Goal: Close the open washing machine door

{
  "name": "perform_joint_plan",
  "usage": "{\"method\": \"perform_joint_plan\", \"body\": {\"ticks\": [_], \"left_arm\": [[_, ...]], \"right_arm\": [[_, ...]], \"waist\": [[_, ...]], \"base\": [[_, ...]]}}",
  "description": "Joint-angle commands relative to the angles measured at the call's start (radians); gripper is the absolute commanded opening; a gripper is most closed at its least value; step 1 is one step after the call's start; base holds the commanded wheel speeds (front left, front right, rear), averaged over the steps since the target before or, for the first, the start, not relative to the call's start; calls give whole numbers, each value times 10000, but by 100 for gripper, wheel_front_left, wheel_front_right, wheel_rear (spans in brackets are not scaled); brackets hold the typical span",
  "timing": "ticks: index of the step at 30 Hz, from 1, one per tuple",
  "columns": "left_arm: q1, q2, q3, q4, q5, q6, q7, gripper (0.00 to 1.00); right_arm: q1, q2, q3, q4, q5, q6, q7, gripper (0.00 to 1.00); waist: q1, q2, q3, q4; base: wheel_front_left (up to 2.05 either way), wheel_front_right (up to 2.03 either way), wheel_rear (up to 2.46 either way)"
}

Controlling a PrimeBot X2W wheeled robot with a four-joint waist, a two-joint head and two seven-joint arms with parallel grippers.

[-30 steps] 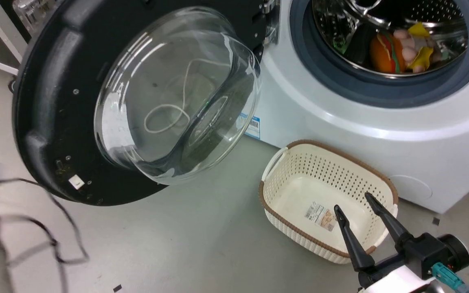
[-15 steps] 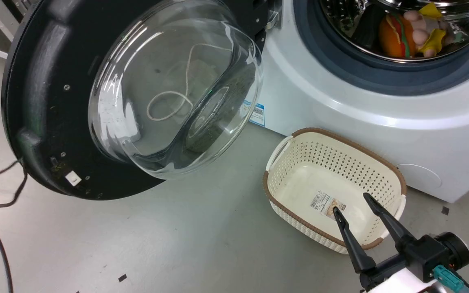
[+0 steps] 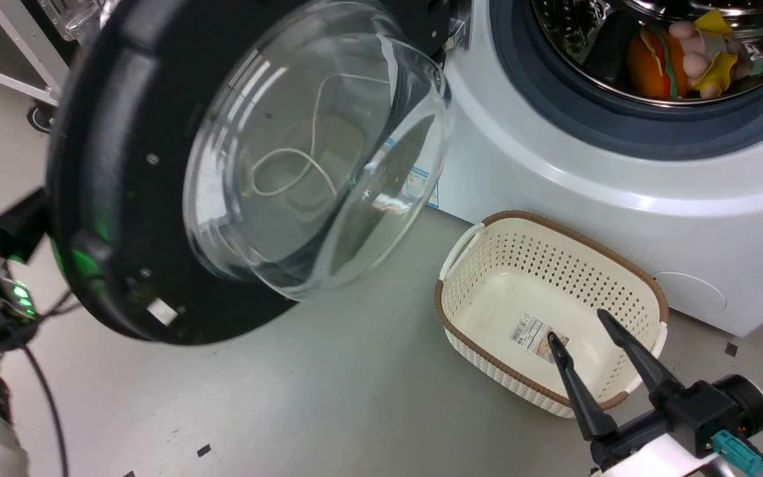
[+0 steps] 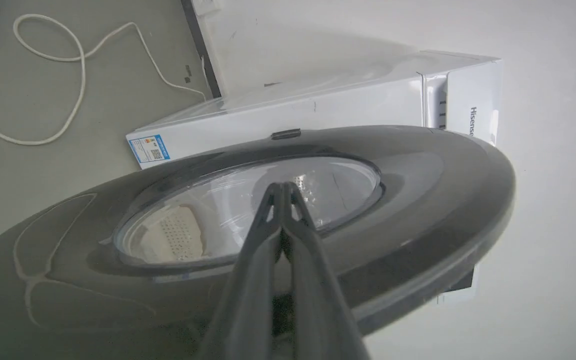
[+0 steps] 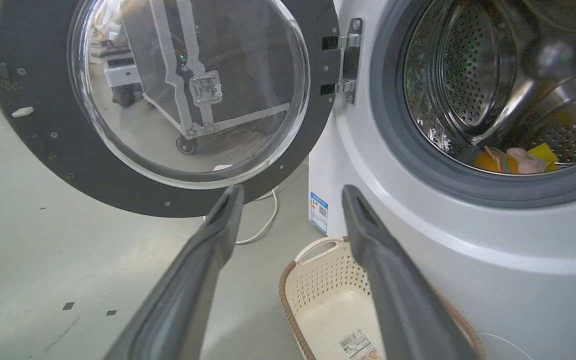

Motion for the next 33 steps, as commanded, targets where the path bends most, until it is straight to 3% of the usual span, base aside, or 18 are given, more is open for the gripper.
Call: {"method": "perform_joint_plan", "body": {"ticks": [1,10,13,19,23,27,33], "left_arm": [[256,-183,-110,-127,-78,-69,178,0],[1549,-1084,-585,-1800,-691,200,1638,0],[2135,-1507,-805,-2495,-674,402,1807,0],[3321,-2217,-1444,-3674,-1070,358,1761,0],[4156,-2322,-2341,-4070,-1911,328,1262,0],[4936,-2328,-3792,-4343,-2975,227,123,0],[5507,-2331,-5815,-4379,-4352,-435,-2180,0]], "right_arm": [[-84,-54,-54,37,36,6,-44,100],[5,331,-914,223,-109,6,-44,100],[42,510,-1231,343,-166,6,-44,100],[221,1004,-2252,629,-293,6,-44,100],[301,1181,-2651,743,-405,6,-44,100],[289,1245,-2896,786,-490,6,-44,100],[221,1268,-3056,701,-178,6,-44,100]], "waist": [[0,0,-30,-13],[0,0,-630,-158],[0,0,-897,-264],[0,0,-1426,-654],[0,0,-1602,-1121],[0,0,-1596,-1789],[0,0,-1334,-2990]], "base": [[0,0,0],[0,0,0],[0,0,0],[0,0,0],[0,0,0],[0,0,0],[0,0,0]]}}
